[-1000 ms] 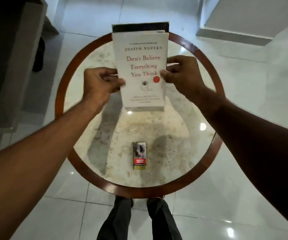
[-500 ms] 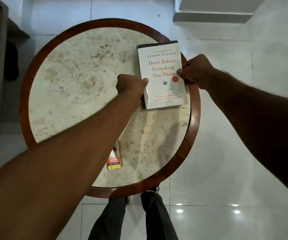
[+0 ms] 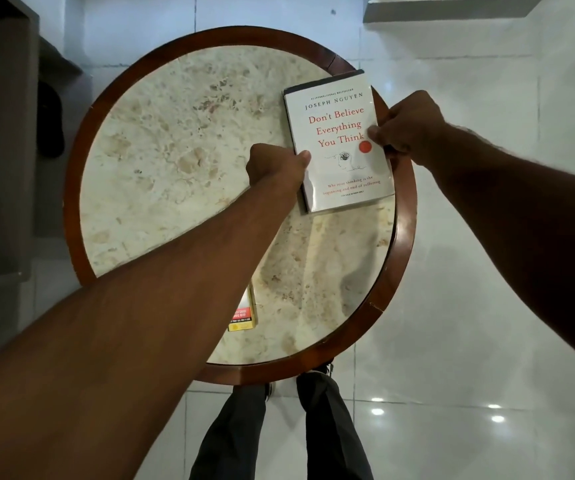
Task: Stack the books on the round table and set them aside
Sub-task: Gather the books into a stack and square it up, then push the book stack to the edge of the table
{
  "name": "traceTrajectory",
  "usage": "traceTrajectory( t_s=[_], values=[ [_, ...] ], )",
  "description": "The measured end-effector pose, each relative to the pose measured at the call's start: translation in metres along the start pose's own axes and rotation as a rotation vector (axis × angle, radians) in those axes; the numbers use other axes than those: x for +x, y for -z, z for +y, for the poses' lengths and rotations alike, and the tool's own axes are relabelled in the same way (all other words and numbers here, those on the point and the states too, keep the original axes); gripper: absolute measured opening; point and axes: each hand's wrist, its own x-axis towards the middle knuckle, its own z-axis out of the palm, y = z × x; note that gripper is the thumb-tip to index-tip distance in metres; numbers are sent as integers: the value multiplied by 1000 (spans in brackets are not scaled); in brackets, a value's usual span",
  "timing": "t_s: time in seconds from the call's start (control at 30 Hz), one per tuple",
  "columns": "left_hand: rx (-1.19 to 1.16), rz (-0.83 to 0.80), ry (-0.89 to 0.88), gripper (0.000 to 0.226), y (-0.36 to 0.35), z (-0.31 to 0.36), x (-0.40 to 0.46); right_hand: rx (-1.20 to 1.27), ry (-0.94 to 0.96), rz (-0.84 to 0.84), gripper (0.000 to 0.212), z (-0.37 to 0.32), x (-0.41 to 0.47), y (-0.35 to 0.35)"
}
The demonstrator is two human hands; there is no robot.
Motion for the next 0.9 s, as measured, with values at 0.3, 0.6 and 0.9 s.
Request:
traceTrajectory(
  t_s=[0.3, 0.6, 0.9],
  values=[
    [542, 153, -437, 53, 141, -76, -34, -175, 450, 307, 25, 3, -83, -16],
    [1088, 203, -487, 75, 197, -208, -28, -640, 443, -116, 105, 57, -228, -213],
    [989, 226, -558, 75, 194, -216, -21, -656, 545, -100, 56, 19, -201, -246]
  ],
)
